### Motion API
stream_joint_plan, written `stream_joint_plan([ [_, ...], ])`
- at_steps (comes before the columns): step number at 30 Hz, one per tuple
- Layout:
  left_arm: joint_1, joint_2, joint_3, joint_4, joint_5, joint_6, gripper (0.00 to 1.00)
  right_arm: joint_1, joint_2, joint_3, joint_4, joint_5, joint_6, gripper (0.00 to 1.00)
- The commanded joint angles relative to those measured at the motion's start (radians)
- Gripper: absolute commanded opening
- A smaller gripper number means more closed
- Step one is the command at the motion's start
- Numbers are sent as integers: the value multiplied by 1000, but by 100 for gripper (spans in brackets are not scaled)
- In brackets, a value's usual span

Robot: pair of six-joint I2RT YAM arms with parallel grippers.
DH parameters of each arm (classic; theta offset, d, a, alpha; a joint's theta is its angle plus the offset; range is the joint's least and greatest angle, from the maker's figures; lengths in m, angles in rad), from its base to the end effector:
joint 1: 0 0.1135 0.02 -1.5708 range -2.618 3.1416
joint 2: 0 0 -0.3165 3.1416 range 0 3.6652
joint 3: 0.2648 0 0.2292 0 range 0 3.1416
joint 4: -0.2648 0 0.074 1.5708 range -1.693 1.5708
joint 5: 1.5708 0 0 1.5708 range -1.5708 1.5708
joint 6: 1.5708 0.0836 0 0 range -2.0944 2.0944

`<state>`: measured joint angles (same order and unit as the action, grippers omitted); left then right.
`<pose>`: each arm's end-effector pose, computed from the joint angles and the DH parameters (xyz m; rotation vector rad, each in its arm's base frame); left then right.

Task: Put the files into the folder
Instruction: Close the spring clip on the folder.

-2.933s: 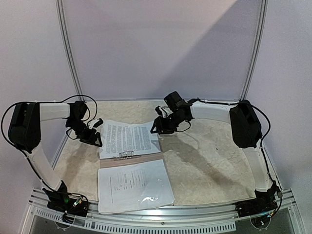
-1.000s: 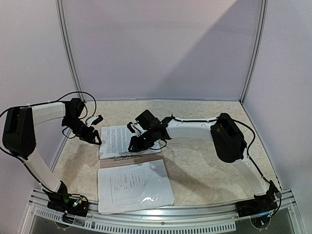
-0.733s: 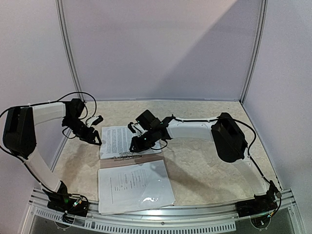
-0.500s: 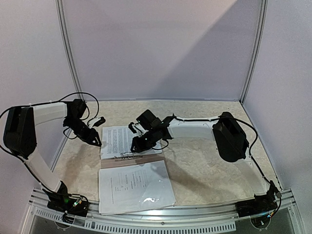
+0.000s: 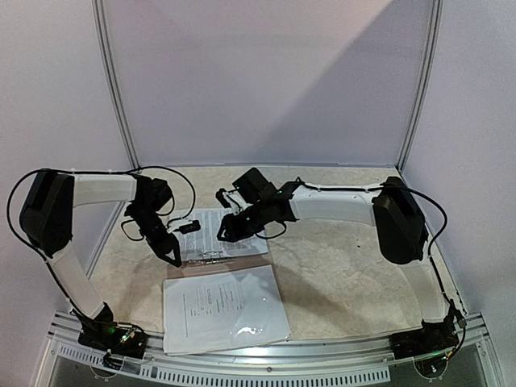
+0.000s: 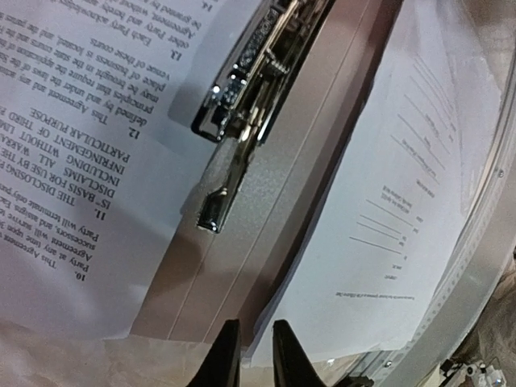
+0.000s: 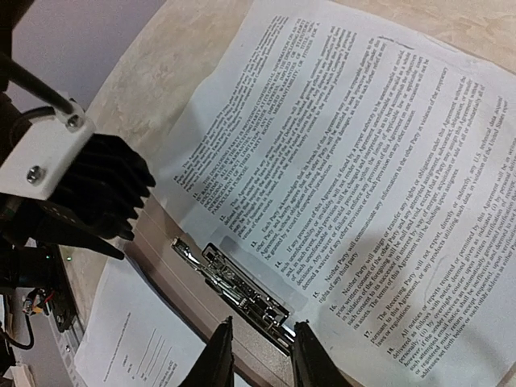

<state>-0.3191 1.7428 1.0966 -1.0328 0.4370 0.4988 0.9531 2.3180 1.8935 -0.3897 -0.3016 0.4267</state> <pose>0.2460 -0.1185 0.1911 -1.1596 -2.7664 0.6779 0.3081 0.4766 0.1974 -0.8211 2.4489 0.9543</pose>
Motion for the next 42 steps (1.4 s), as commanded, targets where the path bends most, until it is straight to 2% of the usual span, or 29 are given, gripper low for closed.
stream_joint_plan([
  [1,-34,21,5,-2,-71,35,17,-18,-72,-64,30,-5,39,25],
  [15,-74,94,33,90,-78,-12,16,-22,-119,-263,127,-77,191,21],
  [19,-82,101,38,120,-83,-29,20,-23,-104,-285,150,-88,211,20],
  [30,-91,95,43,154,-69,-37,24,-22,-81,-328,197,-102,243,19],
  [42,-94,87,87,102,8,-37,19,-22,-71,-360,233,-120,267,18],
])
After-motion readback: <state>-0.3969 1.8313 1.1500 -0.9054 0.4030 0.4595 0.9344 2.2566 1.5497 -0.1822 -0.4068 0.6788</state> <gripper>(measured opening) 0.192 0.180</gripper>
